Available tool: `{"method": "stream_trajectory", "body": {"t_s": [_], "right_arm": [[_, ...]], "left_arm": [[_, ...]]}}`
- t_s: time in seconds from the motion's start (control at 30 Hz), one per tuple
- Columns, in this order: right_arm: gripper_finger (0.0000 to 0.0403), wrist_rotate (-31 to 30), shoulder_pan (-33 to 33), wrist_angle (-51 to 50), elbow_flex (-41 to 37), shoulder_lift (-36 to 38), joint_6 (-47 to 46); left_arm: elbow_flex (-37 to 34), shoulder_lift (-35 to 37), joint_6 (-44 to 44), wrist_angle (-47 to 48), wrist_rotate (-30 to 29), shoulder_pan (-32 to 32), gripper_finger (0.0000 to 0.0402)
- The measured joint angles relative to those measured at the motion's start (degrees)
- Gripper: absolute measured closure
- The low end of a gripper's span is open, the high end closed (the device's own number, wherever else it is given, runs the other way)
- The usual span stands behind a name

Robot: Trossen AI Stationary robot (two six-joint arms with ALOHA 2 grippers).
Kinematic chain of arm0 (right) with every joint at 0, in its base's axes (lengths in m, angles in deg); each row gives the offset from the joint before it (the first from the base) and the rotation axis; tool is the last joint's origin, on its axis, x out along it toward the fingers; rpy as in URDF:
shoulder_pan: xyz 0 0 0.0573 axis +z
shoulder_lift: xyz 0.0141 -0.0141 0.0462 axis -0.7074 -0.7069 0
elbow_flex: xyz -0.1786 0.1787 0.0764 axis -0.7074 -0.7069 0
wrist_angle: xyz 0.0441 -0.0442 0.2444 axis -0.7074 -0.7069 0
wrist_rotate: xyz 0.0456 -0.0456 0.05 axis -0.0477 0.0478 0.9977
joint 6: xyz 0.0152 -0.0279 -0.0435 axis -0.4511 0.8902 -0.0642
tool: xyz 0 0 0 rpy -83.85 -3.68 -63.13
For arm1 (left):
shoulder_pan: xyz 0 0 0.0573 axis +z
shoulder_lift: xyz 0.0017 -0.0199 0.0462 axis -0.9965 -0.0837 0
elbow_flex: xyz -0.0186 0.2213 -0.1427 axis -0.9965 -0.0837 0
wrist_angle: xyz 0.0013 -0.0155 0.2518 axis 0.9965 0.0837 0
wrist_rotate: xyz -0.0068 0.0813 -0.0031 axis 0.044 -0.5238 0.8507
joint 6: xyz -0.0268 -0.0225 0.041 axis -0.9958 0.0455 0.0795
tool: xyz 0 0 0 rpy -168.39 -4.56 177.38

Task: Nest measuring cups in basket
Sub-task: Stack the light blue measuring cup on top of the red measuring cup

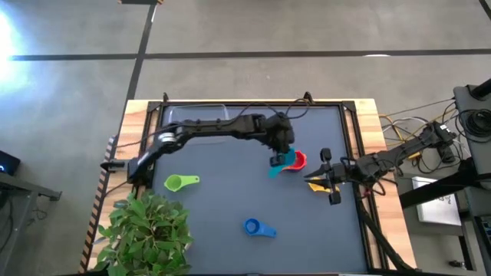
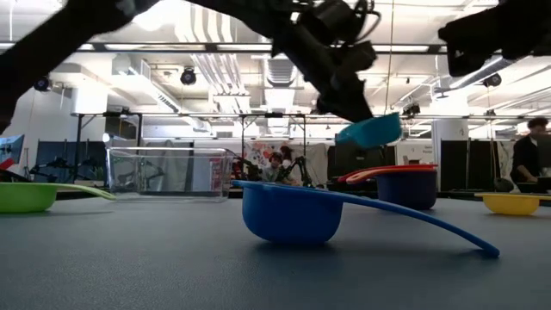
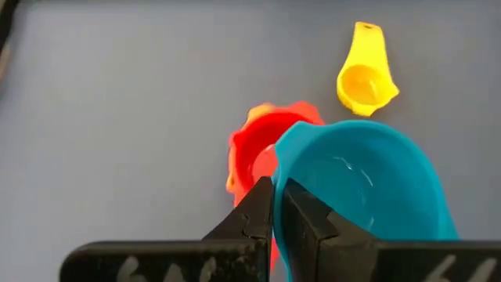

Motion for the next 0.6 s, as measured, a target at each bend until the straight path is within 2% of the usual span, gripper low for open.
{"method": "stream_trajectory", "body": {"t_s": [0.13, 0.17, 0.3, 0.6], "right_arm": [[0.036, -0.03, 0.4, -2.54, 0.0, 2.04, -1.08], [0.036, -0.04, 0.4, -3.25, 0.0, 2.4, -1.39], [0.036, -0.12, 0.54, -5.63, 0.0, 3.47, -2.96], [0.036, -0.13, 0.61, -6.76, 0.0, 3.81, -3.39]], "left_arm": [[12.66, -8.05, 2.36, 7.12, 0.22, -0.05, 0.0401], [13.47, -9.34, 2.84, 6.99, 0.41, -0.02, 0.0401], [7.49, -8.13, 3.37, 1.08, 2.53, 0.64, 0.0402], [6.05, -8.03, 1.94, -0.49, 2.59, 1.46, 0.0399]]}}
